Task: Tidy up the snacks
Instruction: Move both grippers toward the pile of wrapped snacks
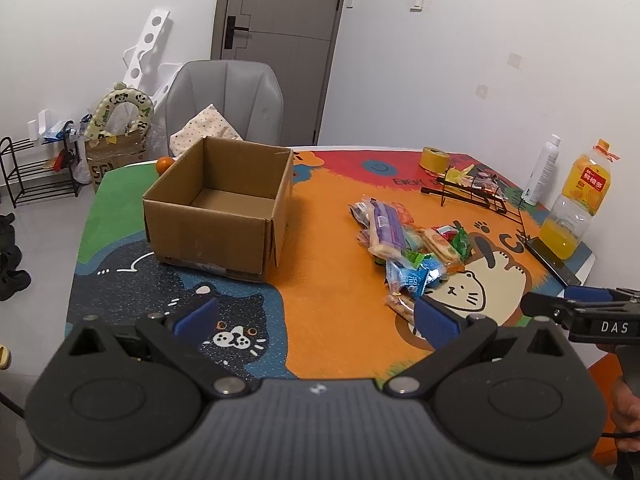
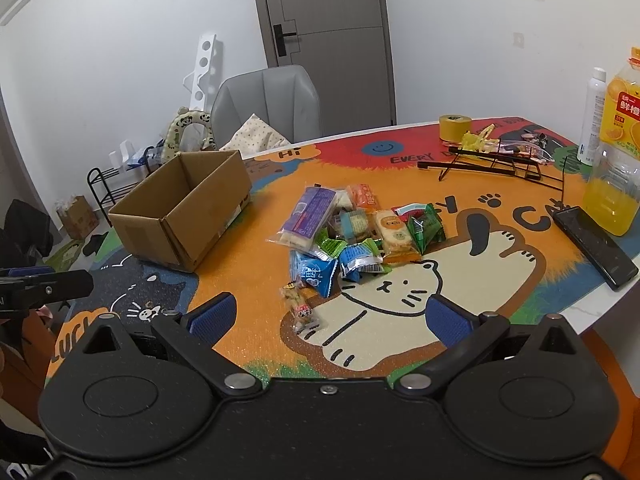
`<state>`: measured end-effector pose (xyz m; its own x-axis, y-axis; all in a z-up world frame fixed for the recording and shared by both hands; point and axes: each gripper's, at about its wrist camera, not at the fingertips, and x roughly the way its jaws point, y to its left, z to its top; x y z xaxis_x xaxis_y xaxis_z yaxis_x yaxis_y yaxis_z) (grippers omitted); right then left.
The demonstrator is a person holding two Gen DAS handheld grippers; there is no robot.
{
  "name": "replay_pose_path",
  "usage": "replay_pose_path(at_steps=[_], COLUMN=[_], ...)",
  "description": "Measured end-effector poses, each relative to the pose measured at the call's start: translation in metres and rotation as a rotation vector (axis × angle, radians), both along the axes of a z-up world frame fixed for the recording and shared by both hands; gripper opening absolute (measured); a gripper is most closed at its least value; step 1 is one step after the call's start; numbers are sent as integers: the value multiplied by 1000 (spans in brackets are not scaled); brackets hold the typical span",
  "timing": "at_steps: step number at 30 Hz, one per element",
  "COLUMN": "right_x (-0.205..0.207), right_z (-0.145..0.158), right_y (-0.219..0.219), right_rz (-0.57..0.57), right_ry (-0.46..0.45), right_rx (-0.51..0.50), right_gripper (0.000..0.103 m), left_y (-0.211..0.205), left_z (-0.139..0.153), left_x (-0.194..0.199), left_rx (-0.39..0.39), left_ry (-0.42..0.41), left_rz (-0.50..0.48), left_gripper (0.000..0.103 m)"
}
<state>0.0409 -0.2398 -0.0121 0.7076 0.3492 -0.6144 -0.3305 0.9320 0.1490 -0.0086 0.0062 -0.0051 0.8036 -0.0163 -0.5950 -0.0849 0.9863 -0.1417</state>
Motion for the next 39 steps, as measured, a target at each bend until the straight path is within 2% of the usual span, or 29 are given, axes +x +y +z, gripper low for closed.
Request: replay_pose_path(at_steps=[22, 30, 39], right_x=[5, 7, 21], right_z=[-3, -11, -24], right_y=[-12, -16, -28], right_rz=[-33, -24, -51], right_ry=[0, -16, -25], right_rx=[-25, -20, 23], right_gripper=[103, 103, 103], left_y=[-17, -19, -35], left_z=[-6, -11, -22], left_x=[11, 23, 48], left_rx=[-6, -38, -36], left_ry=[20, -7, 2], left_rz=[-58, -59, -104], left_gripper=[103, 103, 103])
